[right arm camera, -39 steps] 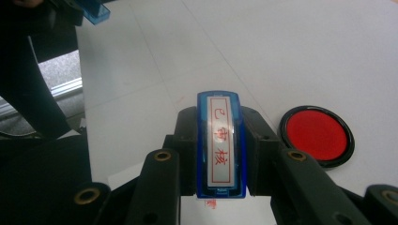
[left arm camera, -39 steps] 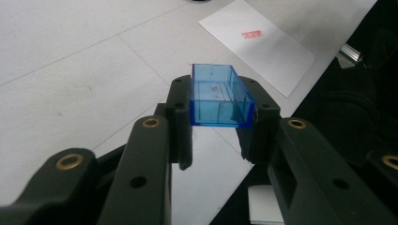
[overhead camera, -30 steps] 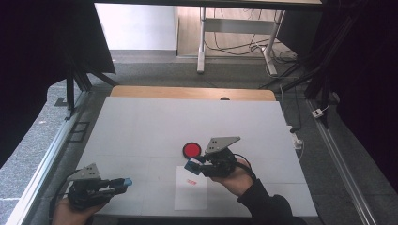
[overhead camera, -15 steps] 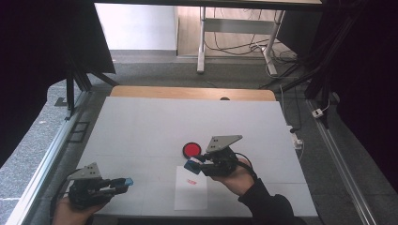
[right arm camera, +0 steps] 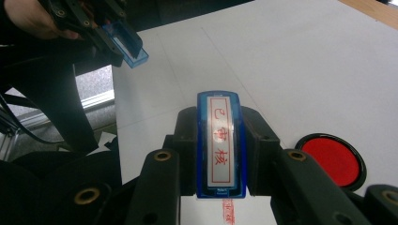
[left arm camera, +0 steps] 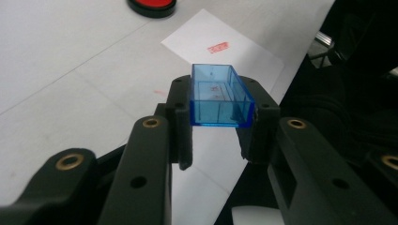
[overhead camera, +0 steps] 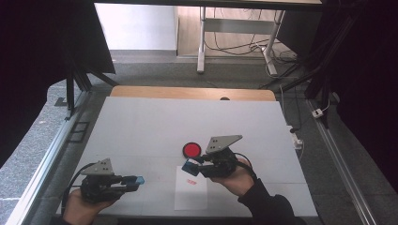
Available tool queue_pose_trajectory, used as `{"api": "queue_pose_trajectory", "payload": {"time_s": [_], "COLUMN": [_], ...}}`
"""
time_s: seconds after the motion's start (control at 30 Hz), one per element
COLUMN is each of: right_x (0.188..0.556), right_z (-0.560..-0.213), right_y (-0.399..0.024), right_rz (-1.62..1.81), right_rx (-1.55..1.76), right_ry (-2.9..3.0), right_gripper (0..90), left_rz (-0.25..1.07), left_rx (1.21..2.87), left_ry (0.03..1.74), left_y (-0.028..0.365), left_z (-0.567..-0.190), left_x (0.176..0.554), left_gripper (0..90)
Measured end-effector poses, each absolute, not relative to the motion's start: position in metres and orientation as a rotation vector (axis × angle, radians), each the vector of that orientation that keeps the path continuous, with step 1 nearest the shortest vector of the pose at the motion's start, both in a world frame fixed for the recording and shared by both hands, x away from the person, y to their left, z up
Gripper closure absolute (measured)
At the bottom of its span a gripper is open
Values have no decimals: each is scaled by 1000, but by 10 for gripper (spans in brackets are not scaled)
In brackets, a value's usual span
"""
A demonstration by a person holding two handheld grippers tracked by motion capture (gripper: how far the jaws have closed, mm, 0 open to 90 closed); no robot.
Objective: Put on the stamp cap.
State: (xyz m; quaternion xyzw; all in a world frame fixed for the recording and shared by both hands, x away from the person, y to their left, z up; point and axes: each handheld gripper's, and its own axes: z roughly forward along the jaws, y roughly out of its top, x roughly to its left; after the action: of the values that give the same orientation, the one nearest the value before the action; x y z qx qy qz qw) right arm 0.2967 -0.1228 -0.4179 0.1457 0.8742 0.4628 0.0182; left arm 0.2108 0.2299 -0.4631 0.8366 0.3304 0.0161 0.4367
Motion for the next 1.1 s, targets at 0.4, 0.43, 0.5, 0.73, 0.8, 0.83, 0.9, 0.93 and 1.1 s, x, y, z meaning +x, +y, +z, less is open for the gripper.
{"api": "queue_pose_trajectory", "payload": {"time_s": [0.4, 0.43, 0.5, 0.73, 0.8, 0.83, 0.9, 0.93, 1.1], "right_x": [295, 295, 295, 295, 294, 294, 294, 294, 293], "right_z": [-413, -413, -412, -409, -408, -408, -407, -406, -404], "right_y": [-122, -122, -122, -123, -123, -123, -124, -124, -123], "right_rz": [1464, 1468, 1477, 1489, 1493, 1497, 1505, 1505, 1523], "right_rx": [427, 425, 419, 407, 403, 400, 392, 390, 362], "right_ry": [2722, 2722, 2724, 2732, 2730, 2729, 2729, 2730, 2731], "right_gripper": [706, 706, 706, 706, 706, 706, 706, 706, 707], "left_rz": [-53, -60, -74, -115, -117, -123, -133, -136, -165], "left_rx": [2106, 2110, 2116, 2121, 2132, 2131, 2128, 2129, 2120], "left_ry": [639, 624, 599, 524, 496, 482, 456, 440, 372], "left_y": [201, 198, 193, 178, 173, 170, 165, 163, 154], "left_z": [-462, -462, -463, -463, -464, -464, -464, -463, -464], "left_x": [236, 238, 243, 257, 260, 262, 265, 267, 274], "left_gripper": [683, 683, 683, 683, 683, 683, 683, 683, 684]}}
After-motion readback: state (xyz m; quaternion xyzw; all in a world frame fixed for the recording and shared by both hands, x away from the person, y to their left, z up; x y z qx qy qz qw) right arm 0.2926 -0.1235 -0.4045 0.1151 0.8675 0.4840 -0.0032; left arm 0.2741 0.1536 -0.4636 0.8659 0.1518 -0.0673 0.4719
